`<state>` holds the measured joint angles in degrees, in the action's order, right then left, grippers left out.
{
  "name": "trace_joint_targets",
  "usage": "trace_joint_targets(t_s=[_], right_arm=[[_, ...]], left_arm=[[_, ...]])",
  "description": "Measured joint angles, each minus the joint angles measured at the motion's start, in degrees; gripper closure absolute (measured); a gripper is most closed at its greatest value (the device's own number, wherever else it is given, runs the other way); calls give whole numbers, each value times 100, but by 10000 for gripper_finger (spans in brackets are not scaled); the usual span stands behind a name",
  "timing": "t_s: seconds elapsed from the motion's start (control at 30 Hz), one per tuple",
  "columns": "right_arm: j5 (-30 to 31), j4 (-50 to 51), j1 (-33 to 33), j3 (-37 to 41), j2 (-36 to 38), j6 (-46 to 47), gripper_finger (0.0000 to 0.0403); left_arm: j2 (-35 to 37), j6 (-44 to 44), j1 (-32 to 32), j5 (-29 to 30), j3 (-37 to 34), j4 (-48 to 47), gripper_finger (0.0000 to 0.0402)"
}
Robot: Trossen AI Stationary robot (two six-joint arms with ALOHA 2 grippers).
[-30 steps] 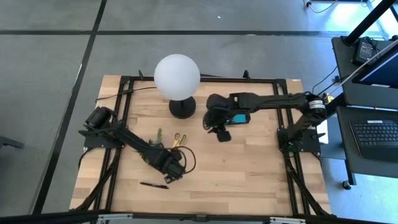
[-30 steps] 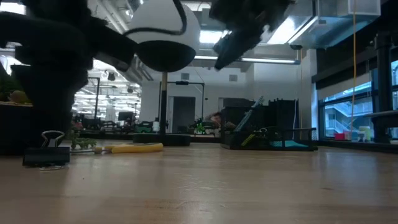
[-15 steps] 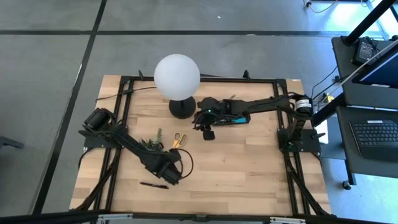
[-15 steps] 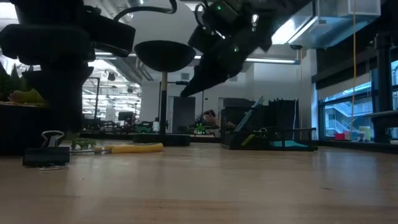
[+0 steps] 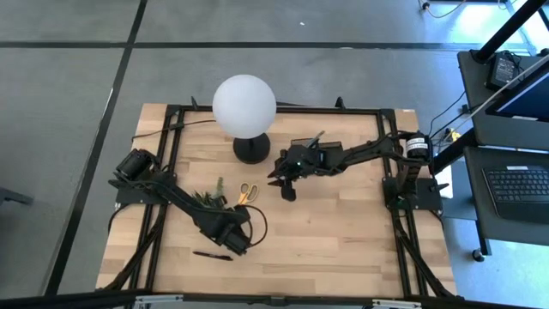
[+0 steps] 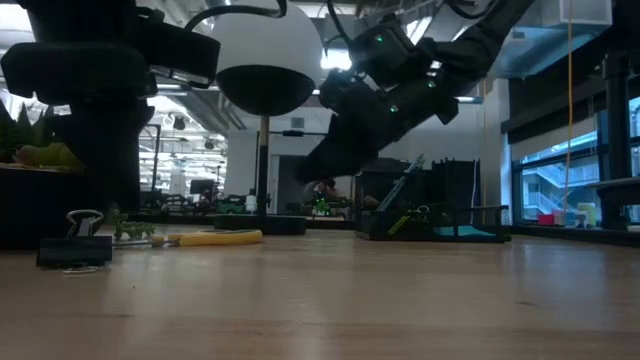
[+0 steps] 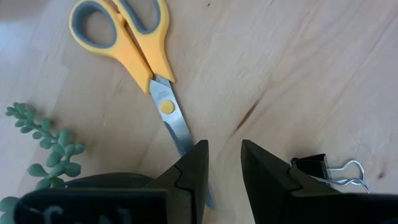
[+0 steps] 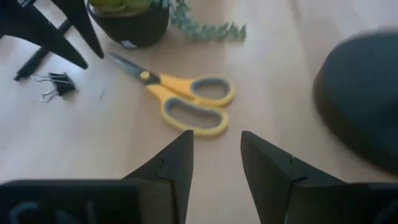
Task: Pick and place office supplies into organizer
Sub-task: Put the yellow scissors into the desk organizer
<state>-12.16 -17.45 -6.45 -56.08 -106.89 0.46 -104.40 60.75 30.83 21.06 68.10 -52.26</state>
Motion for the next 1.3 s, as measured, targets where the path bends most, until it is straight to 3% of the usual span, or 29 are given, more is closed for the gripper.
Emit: trace_joint_targets(t_s=[0.57, 0.83, 1.3], right_arm=[[1, -33, 19, 20, 2, 386, 267], [1, -31, 18, 20, 2, 351, 267], [0, 42, 19, 18, 4, 175, 267]], left_arm=[[2, 331, -249, 183, 0, 13, 313], [2, 603, -773, -465, 0, 9, 313], [-172, 107, -1391, -819, 0, -25, 313]])
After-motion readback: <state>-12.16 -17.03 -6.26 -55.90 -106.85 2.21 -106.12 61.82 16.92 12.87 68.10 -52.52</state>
